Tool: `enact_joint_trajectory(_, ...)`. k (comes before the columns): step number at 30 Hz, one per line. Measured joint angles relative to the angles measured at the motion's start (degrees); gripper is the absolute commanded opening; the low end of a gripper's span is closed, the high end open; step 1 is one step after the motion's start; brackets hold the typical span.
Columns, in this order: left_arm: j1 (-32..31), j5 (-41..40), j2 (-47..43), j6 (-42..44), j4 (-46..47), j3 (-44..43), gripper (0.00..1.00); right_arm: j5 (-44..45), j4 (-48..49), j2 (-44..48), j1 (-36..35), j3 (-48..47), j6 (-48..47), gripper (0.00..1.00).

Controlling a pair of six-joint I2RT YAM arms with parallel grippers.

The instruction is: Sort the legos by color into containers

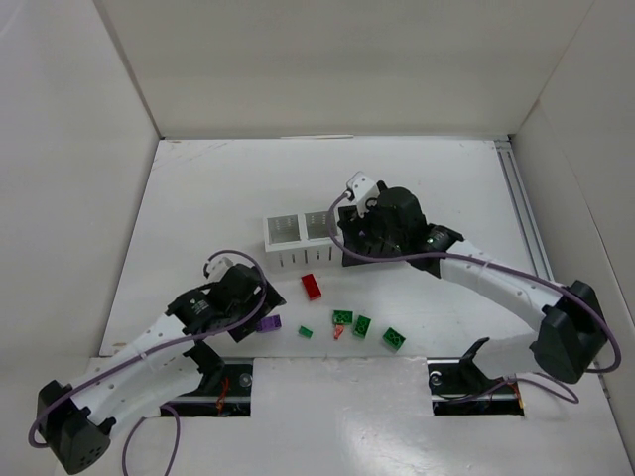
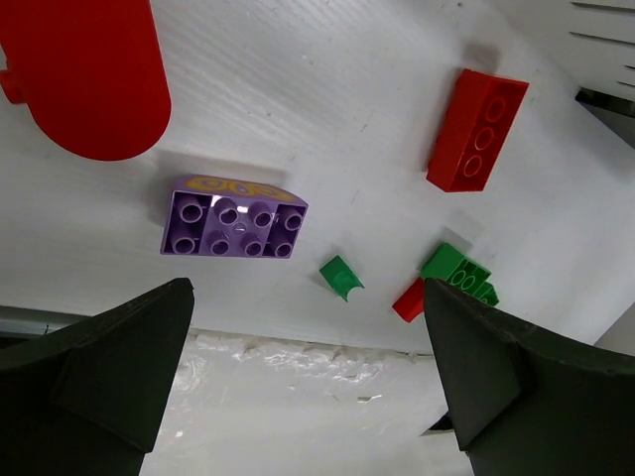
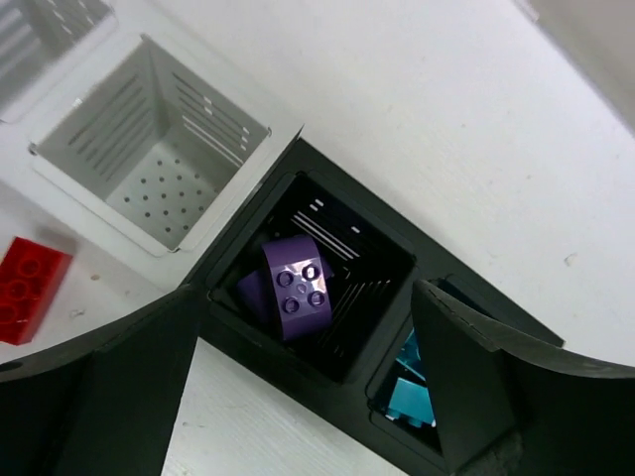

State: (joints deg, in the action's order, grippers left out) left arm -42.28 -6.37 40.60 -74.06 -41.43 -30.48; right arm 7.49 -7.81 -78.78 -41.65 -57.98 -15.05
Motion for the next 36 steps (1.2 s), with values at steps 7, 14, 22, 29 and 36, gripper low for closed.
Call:
enact_joint_trajectory(7,-0.07,3.43,1.99,-6.21,-0.33,1.03,1.00,0.72,0.39,9.99,0.07,3.37,-0.70,0.94)
enact_joint_trajectory(14,-1.64,5.09,2.23,-15.76,-2.01,3.21,1.00,1.14,0.35,12.81,1.55,6.99,-0.90,0.94)
enact_joint_trajectory(22,-2.03,2.40,11.04,-23.04,-1.18,3.23,0.99,-0.79,0.04,13.97,5.05,10.03,-1.11,0.94)
enact_joint_trajectory(29,-2.03,0.09,15.17,-28.00,1.27,3.26,0.87,-3.10,-0.11,17.57,8.68,11.39,-1.75,0.95)
enact_joint_trajectory(36,-1.81,-0.87,18.93,-31.47,1.51,1.79,0.75,-4.13,-0.17,19.12,10.84,12.24,-1.90,0.95)
